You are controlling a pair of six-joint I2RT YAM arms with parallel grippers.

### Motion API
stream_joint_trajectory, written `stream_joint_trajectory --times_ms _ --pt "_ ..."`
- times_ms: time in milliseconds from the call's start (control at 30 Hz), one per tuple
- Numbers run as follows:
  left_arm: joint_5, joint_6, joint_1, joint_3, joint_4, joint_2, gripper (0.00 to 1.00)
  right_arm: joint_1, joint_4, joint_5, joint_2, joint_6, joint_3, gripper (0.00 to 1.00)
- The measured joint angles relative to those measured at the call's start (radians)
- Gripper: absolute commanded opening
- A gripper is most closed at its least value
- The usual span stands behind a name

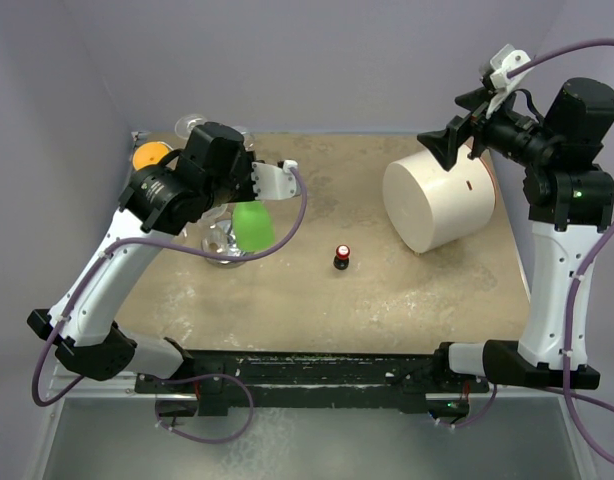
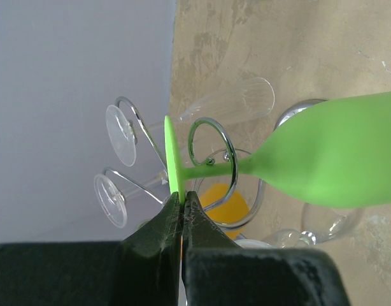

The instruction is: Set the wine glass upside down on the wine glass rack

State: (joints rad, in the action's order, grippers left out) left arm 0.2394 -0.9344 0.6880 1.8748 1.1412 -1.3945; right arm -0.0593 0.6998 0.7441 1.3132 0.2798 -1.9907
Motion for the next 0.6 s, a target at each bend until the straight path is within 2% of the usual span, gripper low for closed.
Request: stream_joint_trajectory --times_ms 600 --pt "-0.020 0.018 0.000 0.003 -0.001 0.000 0.00 -0.001 -0.003 0.000 -0.005 0.000 0.017 1.00"
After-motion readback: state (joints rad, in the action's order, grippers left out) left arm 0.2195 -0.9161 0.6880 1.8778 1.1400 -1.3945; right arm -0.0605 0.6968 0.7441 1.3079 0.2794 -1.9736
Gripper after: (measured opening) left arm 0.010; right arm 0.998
